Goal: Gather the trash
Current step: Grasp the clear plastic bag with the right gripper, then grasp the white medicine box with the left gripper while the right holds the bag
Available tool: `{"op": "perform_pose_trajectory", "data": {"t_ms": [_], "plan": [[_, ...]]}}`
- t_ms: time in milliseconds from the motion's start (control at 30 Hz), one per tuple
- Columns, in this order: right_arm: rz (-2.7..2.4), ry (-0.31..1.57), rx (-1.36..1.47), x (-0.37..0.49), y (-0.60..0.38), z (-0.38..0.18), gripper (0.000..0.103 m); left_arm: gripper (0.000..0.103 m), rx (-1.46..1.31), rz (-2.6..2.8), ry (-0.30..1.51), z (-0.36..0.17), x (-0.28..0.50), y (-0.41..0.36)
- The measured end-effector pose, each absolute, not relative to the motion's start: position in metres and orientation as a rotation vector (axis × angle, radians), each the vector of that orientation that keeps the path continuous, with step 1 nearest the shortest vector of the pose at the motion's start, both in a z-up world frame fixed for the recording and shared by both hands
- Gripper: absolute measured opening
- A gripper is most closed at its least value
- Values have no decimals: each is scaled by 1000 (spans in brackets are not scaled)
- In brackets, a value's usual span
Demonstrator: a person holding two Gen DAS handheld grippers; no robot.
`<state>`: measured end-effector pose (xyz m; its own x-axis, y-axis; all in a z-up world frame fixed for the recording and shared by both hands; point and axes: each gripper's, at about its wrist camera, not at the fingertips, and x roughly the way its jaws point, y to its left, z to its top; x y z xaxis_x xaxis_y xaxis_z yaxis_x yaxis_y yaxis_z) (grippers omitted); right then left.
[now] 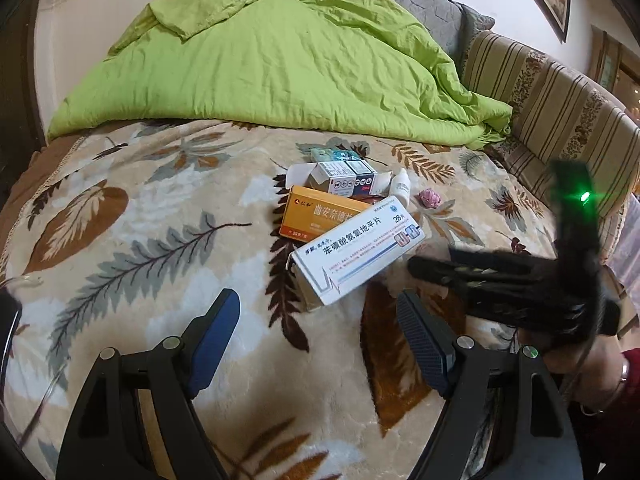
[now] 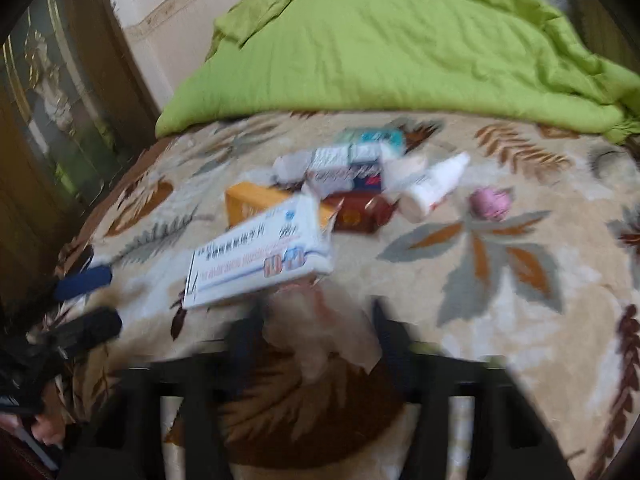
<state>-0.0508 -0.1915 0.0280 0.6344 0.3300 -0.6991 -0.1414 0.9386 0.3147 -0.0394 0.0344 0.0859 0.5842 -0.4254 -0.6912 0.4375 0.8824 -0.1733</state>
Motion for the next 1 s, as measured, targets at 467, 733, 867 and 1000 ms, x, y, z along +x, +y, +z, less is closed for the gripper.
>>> {"op": "perform_pose_trajectory", "data": {"t_ms": [467, 733, 867, 1000], "plan": [[-48, 691, 460, -118, -283, 45, 29, 80, 157, -601, 841, 62, 2, -32], [-8, 714, 504, -105, -281, 39, 29, 80, 187, -661, 946, 40, 30, -54], [6, 704, 510, -106, -281, 39, 29, 80, 195, -756, 983, 44, 9, -53], [-8, 698, 540, -107, -288, 39, 29, 80, 244, -883, 1009, 49, -29, -59]]}}
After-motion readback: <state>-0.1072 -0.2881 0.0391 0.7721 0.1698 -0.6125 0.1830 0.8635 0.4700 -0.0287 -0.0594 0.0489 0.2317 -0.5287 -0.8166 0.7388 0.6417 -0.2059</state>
